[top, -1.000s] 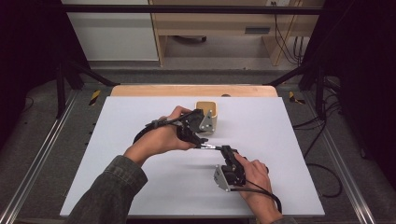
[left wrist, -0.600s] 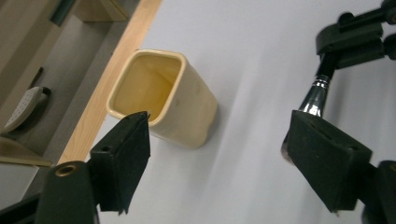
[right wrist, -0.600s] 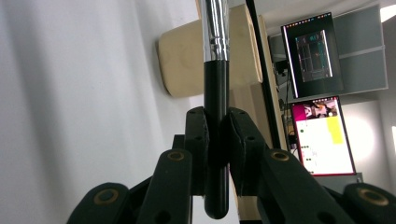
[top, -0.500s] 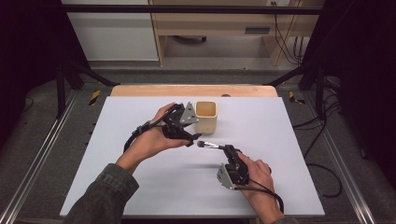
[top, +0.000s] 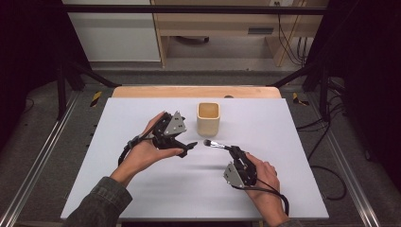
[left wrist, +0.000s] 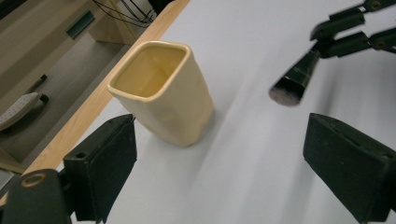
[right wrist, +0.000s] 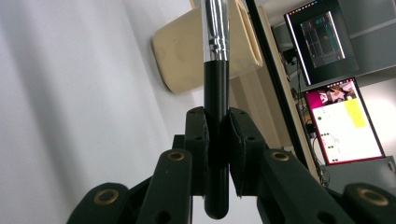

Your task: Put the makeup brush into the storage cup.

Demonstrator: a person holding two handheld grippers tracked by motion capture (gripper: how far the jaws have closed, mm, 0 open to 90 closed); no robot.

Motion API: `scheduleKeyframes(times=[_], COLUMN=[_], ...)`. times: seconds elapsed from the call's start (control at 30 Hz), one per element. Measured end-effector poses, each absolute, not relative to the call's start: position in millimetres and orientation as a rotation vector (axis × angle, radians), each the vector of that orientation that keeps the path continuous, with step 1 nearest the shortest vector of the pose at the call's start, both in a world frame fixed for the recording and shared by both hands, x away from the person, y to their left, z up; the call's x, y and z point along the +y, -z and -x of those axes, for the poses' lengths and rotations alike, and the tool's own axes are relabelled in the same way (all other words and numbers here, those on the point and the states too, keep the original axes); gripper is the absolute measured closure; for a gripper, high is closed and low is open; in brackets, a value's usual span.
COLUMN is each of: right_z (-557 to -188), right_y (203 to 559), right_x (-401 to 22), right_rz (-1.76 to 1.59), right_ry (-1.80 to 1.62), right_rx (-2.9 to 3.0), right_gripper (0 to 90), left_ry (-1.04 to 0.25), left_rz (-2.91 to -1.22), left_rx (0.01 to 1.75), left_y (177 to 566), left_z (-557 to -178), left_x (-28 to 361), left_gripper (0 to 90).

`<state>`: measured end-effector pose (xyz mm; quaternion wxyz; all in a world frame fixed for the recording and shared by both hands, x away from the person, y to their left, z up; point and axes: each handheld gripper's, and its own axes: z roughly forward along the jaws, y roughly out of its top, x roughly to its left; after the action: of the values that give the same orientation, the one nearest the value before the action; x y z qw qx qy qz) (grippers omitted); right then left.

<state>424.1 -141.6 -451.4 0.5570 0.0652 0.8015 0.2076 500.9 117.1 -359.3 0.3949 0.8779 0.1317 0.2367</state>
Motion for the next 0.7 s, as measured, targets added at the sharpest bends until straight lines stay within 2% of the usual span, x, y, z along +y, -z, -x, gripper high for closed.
scheduleKeyframes(times=[0.7], right_z=[-432], right_y=[446], right_x=[-155], right_rz=[-0.360], right_ry=[-0.754], right_rx=[1.935], right_gripper=[79.2], left_ry=[-0.591], left_rz=[-2.100], left_rx=[0.359], left_y=[370], left_z=[-483], left_x=[117], left_gripper=[10.1])
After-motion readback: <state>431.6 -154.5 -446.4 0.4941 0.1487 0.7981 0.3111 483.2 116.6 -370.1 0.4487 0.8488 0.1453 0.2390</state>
